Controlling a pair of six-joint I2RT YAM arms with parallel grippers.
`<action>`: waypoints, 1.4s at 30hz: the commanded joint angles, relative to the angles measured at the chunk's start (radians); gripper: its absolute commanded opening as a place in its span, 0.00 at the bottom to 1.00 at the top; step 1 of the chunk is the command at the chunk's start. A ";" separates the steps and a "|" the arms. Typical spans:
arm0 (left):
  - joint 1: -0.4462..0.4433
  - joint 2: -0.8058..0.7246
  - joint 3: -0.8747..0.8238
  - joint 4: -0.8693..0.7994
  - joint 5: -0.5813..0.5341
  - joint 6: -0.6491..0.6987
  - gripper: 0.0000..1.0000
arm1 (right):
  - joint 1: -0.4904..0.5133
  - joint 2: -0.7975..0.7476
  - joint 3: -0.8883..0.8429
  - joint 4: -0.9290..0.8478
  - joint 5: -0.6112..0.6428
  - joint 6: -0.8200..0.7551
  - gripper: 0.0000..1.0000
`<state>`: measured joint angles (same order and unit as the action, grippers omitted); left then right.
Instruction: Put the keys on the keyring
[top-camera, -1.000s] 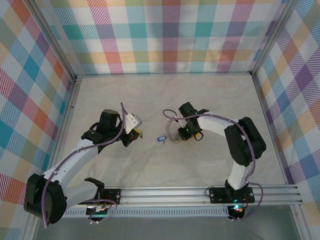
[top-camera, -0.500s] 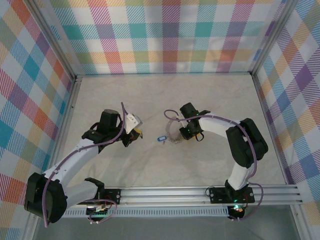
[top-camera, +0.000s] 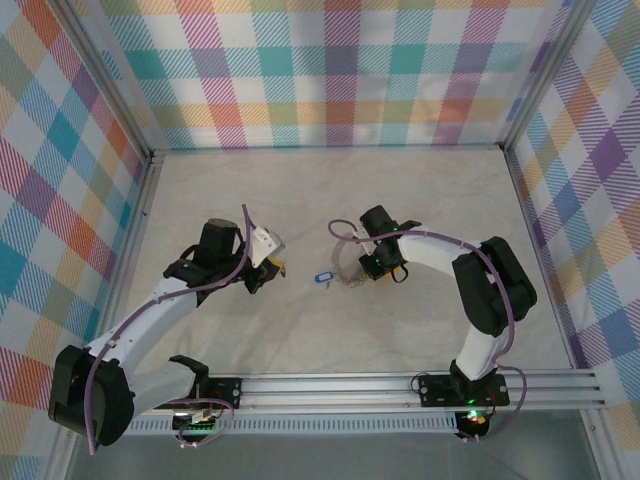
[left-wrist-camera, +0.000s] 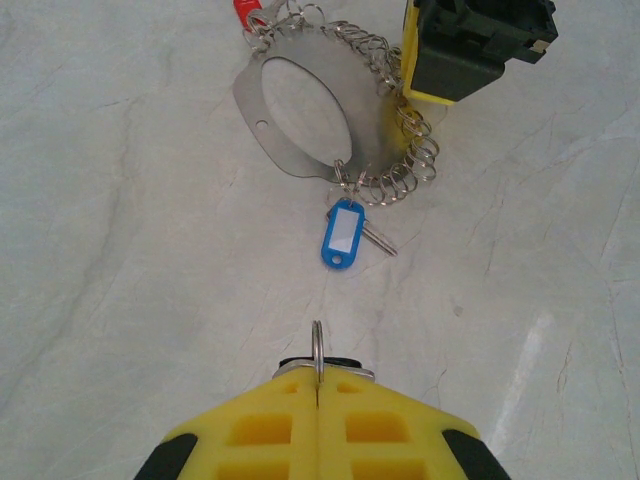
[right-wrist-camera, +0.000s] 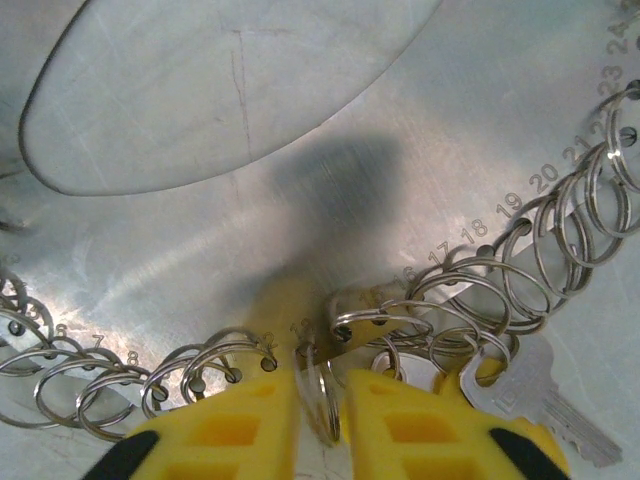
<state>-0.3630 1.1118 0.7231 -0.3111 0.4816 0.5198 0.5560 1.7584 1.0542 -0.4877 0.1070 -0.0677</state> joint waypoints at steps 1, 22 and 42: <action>0.010 -0.003 0.015 0.006 0.030 0.005 0.00 | 0.002 0.008 0.008 -0.013 0.007 -0.023 0.12; 0.011 -0.015 0.064 -0.042 0.093 0.092 0.00 | 0.031 -0.116 -0.164 0.163 -0.458 -0.686 0.00; 0.010 0.008 0.028 0.084 0.110 0.157 0.00 | 0.025 -0.022 -0.149 0.196 -0.487 -1.080 0.00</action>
<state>-0.3630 1.1187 0.7727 -0.2794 0.5880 0.6735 0.5823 1.7069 0.8799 -0.2409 -0.3740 -1.0580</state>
